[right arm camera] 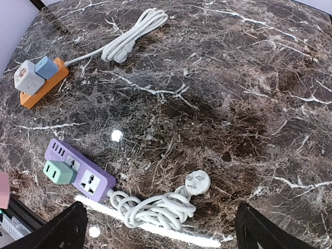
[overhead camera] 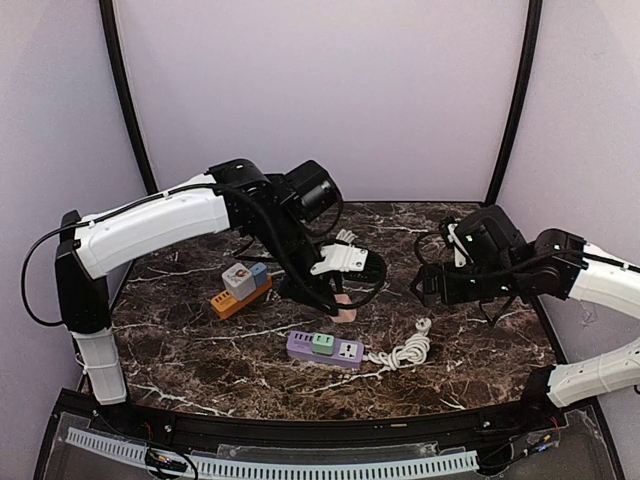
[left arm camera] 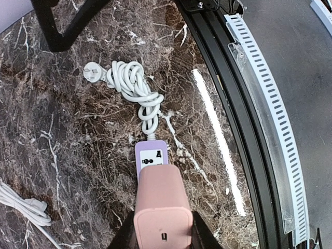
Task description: Insert the plug
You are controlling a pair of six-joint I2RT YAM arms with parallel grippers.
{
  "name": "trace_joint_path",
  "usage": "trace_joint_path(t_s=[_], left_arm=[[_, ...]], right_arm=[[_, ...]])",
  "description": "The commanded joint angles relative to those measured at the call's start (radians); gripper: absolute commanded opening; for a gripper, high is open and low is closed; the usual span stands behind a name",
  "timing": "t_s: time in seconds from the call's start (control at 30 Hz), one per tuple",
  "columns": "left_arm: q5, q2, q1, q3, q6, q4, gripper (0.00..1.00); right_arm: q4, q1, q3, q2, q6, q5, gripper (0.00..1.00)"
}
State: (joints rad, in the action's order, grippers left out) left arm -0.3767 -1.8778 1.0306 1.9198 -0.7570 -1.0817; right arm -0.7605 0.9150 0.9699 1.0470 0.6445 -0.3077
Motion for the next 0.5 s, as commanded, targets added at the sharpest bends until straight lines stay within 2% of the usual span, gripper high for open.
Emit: trace_joint_path(t_s=[0.0,0.47], left_arm=[[0.045,-0.055,0.027,0.029,-0.015,-0.039,0.01],[0.122,-0.188,0.086,0.067,0.023,-0.034,0.01]], right_arm=[[-0.028,-0.010,-0.001,-0.002,0.031,0.043,0.99],[-0.028,-0.013,-0.022,0.002,0.009,0.052,0.99]])
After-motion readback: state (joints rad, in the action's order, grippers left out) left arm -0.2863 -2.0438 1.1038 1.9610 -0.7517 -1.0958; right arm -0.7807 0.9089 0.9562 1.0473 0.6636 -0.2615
